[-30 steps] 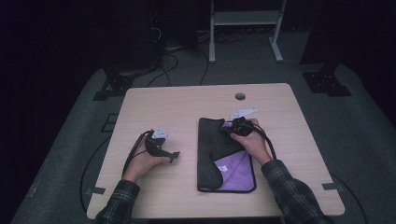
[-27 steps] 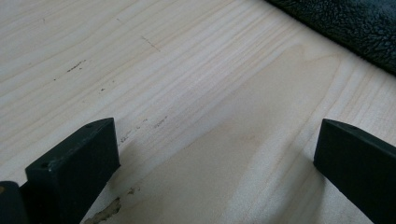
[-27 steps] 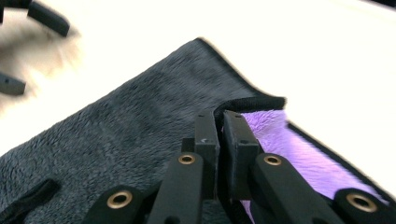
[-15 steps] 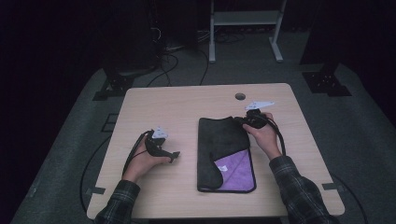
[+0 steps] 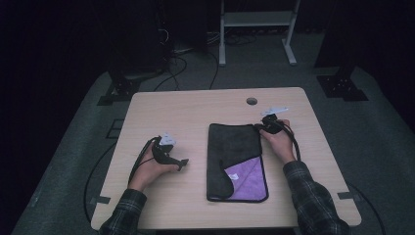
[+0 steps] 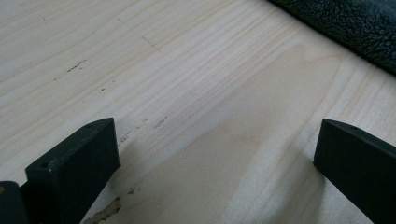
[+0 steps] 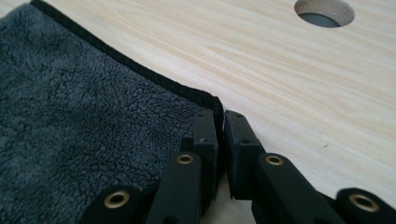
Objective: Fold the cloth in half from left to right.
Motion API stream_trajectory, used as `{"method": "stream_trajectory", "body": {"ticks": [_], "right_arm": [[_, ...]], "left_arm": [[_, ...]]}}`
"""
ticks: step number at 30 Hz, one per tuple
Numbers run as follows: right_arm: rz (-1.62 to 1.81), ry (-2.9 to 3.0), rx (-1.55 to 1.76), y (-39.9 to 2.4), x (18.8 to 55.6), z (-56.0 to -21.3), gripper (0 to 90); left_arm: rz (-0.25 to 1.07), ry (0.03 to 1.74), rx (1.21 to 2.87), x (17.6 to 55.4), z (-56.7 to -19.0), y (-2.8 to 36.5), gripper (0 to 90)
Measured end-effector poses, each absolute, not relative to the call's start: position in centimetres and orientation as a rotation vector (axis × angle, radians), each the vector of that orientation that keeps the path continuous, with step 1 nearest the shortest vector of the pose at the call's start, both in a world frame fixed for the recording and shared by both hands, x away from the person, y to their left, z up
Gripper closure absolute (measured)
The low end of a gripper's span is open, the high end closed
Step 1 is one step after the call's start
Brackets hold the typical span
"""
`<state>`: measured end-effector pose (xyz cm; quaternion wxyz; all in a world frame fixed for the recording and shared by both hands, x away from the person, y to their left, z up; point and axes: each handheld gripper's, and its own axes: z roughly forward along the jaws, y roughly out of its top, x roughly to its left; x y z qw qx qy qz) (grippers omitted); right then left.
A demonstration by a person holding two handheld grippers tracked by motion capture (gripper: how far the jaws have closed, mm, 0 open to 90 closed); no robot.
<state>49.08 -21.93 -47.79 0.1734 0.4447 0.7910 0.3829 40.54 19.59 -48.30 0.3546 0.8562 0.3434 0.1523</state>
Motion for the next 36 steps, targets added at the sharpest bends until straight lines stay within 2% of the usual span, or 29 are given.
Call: {"method": "stream_trajectory", "body": {"ticks": [4, 7, 21, 36], "right_arm": [[1.142, 2.221, 1.267, -22.4, 48.9, -46.8, 73.0], [1.167, 2.207, 1.238, -22.8, 48.4, -45.6, 71.2], [1.196, 2.265, 1.15, -22.4, 44.3, -43.6, 68.4], [1.24, 2.407, 1.069, -19.5, 40.3, -44.3, 61.9]], "left_arm": [[0.394, 0.888, 2.213, 40.5, -48.3, 19.6, 0.0], [0.393, 0.889, 2.212, 40.5, -48.3, 19.6, 0.0], [0.394, 0.889, 2.213, 40.5, -48.3, 19.6, 0.0], [0.394, 0.888, 2.213, 40.5, -48.3, 19.6, 0.0]]}}
